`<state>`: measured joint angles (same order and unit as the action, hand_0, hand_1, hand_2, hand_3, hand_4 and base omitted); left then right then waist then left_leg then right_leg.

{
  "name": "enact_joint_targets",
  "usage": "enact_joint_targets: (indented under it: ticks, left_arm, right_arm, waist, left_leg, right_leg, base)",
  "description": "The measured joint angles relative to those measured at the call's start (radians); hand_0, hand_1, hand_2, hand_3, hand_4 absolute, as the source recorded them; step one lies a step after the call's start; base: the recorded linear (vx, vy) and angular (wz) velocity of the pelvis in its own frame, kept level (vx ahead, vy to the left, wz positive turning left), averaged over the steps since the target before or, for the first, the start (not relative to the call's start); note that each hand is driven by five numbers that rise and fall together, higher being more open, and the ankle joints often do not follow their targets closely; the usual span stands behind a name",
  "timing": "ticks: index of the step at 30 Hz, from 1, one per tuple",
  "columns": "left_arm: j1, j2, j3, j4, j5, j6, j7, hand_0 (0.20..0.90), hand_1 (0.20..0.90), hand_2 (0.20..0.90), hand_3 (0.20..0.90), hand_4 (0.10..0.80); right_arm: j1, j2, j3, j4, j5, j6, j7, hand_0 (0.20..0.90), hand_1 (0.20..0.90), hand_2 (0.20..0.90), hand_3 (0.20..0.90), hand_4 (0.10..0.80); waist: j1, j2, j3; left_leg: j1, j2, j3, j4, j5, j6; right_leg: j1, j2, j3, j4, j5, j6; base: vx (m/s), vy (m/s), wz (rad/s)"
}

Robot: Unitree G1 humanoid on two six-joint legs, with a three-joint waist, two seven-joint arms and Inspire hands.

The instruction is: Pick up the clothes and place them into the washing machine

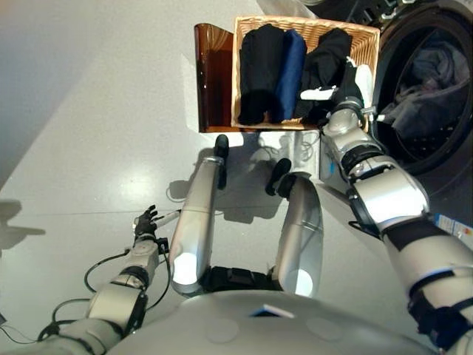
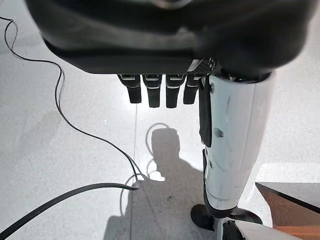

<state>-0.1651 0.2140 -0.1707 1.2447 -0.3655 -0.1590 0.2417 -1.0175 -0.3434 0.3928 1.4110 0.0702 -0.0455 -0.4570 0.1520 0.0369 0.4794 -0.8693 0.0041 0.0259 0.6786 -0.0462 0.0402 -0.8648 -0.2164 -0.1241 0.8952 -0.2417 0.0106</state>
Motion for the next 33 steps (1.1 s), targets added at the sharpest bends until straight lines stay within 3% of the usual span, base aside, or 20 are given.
enact_joint_targets:
  ticks: [5, 9, 16, 21, 25, 33]
  left_arm:
    - [-0.002, 0.000, 0.000, 0.000, 0.000, 0.002, 0.001, 0.900, 0.900, 0.900, 0.900, 0.800]
    - [-0.001, -0.002, 0.001, 0.001, 0.000, 0.008, 0.003, 0.900, 0.900, 0.900, 0.900, 0.800]
    - [0.003, -0.003, 0.016, 0.000, 0.000, 0.008, 0.009, 0.900, 0.900, 0.900, 0.900, 0.800]
    - [0.017, -0.001, 0.045, 0.009, -0.001, 0.010, 0.006, 0.900, 0.900, 0.900, 0.900, 0.800]
    - [0.063, 0.002, 0.081, 0.029, -0.004, 0.023, -0.002, 0.900, 0.900, 0.900, 0.900, 0.800]
    - [0.107, 0.004, 0.114, 0.060, 0.011, 0.045, -0.031, 0.900, 0.900, 0.900, 0.900, 0.800]
  right_arm:
    - [0.020, 0.006, -0.002, -0.034, 0.019, -0.006, -0.005, 0.900, 0.900, 0.900, 0.900, 0.800]
    - [0.119, 0.034, -0.008, -0.119, 0.019, -0.023, -0.002, 0.900, 0.900, 0.900, 0.900, 0.800]
    - [0.373, 0.097, -0.051, -0.302, 0.081, -0.042, 0.036, 0.900, 0.900, 0.900, 0.900, 0.800]
    - [0.520, 0.102, -0.087, -0.422, 0.097, -0.045, 0.070, 0.900, 0.900, 0.900, 0.900, 0.800]
    - [0.659, 0.117, -0.114, -0.508, 0.097, -0.065, 0.116, 0.900, 0.900, 0.900, 0.900, 0.800]
    - [0.883, 0.124, -0.131, -0.549, 0.096, -0.061, 0.223, 0.900, 0.900, 0.900, 0.900, 0.800]
  waist:
    - [-0.002, 0.000, 0.002]
    - [-0.002, -0.003, 0.004]
    - [-0.036, -0.029, -0.021]
    - [-0.074, -0.069, -0.067]
    - [-0.100, -0.099, -0.164]
    - [-0.115, -0.116, -0.259]
  left_leg:
    - [0.022, 0.000, 0.003, -0.044, 0.000, 0.000]
    - [0.145, 0.000, 0.008, -0.139, 0.002, -0.002]
    - [0.364, -0.003, 0.026, -0.282, 0.038, 0.009]
    - [0.496, -0.005, 0.040, -0.373, 0.042, 0.019]
    - [0.599, -0.001, 0.069, -0.457, 0.042, 0.020]
    - [0.740, -0.006, 0.087, -0.550, 0.040, 0.019]
  right_leg:
    - [0.018, 0.008, 0.003, -0.045, 0.003, -0.002]
    - [0.135, 0.024, 0.005, -0.149, 0.023, 0.005]
    - [0.358, 0.036, 0.001, -0.324, 0.088, 0.041]
    - [0.489, 0.047, 0.002, -0.437, 0.112, 0.068]
    - [0.585, 0.061, 0.023, -0.543, 0.138, 0.079]
    - [0.729, 0.067, 0.028, -0.659, 0.165, 0.092]
  base:
    - [0.070, 0.013, -0.03]
    - [0.105, -0.004, -0.11]
    - [0.087, -0.010, -0.14]
    - [0.127, -0.006, -0.10]
    - [0.119, -0.007, -0.25]
    - [0.100, 0.009, -0.09]
